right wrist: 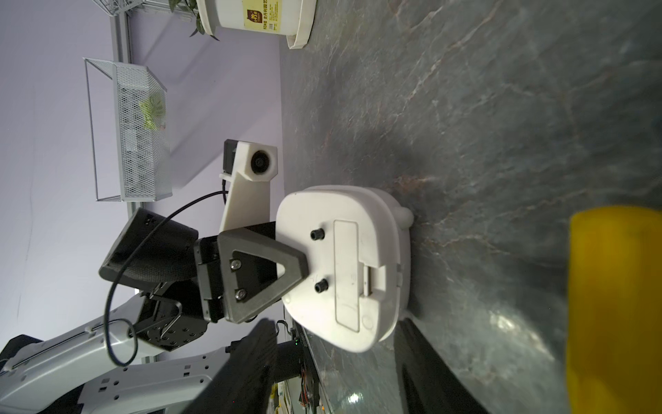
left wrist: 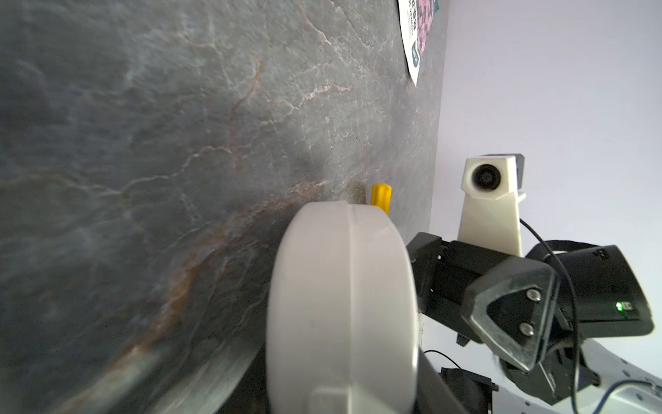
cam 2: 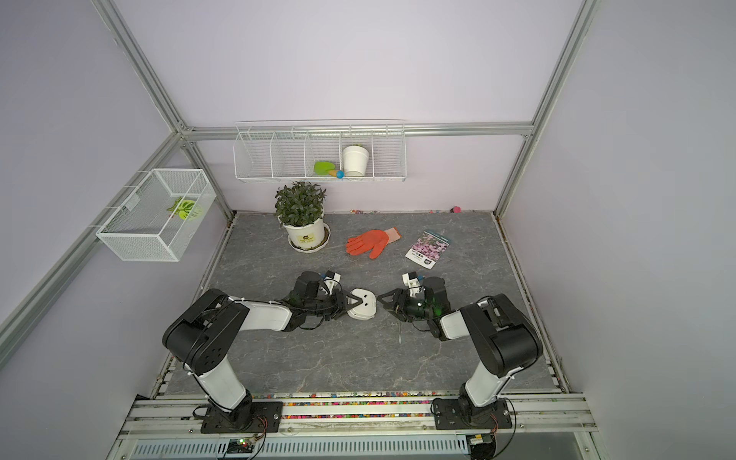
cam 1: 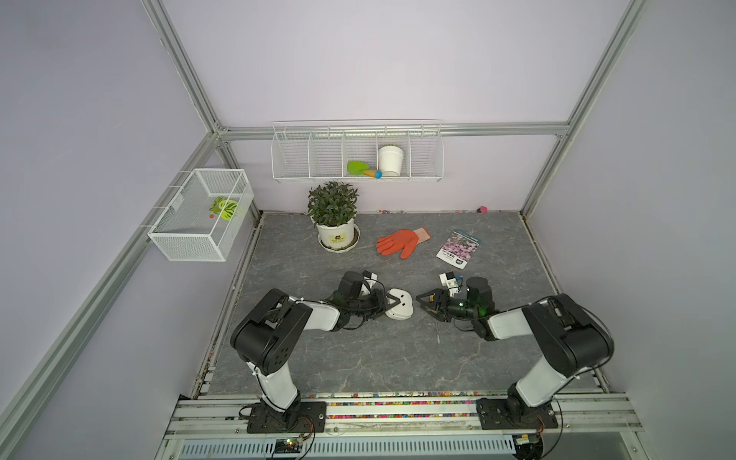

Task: Remove the battery from the alarm
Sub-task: Remove the cover from the alarm.

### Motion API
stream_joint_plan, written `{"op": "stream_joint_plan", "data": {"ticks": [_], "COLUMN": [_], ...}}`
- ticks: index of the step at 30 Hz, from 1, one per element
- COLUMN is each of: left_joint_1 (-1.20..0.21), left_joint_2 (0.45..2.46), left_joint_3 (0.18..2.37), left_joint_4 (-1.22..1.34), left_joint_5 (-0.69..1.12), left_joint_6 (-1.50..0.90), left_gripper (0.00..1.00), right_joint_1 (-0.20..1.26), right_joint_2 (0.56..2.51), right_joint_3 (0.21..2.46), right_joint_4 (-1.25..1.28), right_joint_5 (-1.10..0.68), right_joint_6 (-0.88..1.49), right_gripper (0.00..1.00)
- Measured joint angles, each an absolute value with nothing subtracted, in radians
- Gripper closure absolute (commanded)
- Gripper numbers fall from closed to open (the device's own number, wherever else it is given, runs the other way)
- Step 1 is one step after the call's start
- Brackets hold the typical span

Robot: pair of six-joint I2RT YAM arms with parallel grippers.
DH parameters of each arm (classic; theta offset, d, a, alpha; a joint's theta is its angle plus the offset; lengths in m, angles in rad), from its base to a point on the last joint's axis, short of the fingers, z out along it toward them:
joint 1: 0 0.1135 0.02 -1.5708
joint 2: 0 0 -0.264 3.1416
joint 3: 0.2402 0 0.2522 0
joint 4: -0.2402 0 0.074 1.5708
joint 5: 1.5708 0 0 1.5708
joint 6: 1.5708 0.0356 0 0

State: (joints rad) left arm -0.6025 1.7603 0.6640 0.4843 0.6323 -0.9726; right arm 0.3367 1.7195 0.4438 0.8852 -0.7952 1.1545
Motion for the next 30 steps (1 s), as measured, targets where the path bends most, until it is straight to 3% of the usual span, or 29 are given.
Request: {"op": "stream_joint_plan", "data": {"ticks": [9,30], "left_joint_1": [-0.603,-0.602], "left_joint_2": [1.779,1.780], "left_joint_3": [0.672,0.688], "left_joint_4": [0.504,0.482], "left_joint_5": [0.645,0.641], "left_joint_6": [-0.957,-0.944], "left_gripper": [0.90,0.90], "right_joint_1": [0.341,0.373], "right_joint_2": [1.905,1.908], "right_joint_3": [0.447,0.463], "right_joint_4": [1.150,1.156], "right_joint_5": [-0.802,-0.789], "right_joint_6": [1.254,1.271], "right_gripper": [0.51,0.59]}}
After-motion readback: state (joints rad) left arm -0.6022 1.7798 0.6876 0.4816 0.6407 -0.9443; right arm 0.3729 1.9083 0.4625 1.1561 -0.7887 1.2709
